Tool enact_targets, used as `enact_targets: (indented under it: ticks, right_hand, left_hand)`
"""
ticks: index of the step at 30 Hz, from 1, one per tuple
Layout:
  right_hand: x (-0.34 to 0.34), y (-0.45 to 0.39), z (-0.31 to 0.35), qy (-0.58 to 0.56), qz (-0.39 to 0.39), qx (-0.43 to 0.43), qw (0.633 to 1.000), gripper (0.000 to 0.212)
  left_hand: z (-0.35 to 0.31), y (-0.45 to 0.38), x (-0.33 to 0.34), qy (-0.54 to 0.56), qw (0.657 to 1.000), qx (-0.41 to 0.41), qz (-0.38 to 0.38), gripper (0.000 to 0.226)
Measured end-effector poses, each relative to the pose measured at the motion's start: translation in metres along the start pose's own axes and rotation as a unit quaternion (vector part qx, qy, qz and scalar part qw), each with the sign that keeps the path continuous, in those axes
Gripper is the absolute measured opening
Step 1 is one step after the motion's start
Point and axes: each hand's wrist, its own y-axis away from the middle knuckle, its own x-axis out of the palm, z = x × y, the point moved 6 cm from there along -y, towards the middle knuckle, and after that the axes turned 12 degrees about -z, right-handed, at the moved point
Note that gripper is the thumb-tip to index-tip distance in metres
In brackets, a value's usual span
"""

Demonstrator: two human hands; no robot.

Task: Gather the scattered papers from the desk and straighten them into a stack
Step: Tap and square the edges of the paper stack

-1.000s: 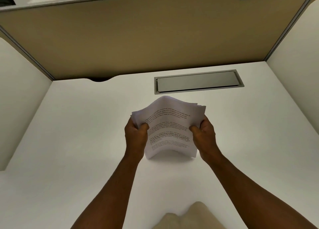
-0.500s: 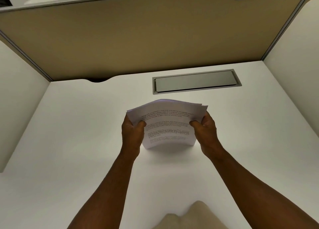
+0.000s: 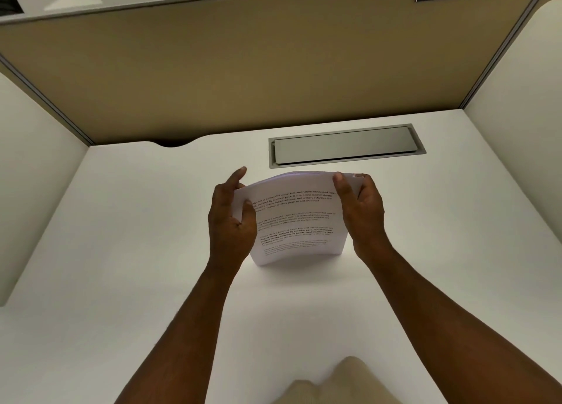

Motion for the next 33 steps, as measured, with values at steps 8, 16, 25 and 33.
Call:
enact_targets:
  ticks: [8, 16, 25, 33]
  right_hand:
    - [0.002, 0.000, 0.000, -0.005, -0.033, 0.039, 0.999, 0.037]
    - [0.005, -0.002, -0.004, -0.013, -0.045, 0.050, 0.998, 0.031]
    - [0.007, -0.002, -0.021, -0.021, 0.061, 0.013, 0.998, 0.028]
    - [0.007, 0.006, -0.054, 0.062, 0.091, 0.061, 0.992, 0.030]
  left_hand:
    - [-0.004, 0.004, -0.004, -0.007, 0.998, 0.060, -0.005, 0.041]
    - [0.000, 0.006, -0.003, -0.005, 0.999, 0.049, 0.002, 0.039]
    - [0.014, 0.016, 0.000, 0.049, 0.988, -0.145, -0.004, 0.087]
    - [0.049, 0.032, 0.019, 0.089, 0.941, -0.326, -0.008, 0.033]
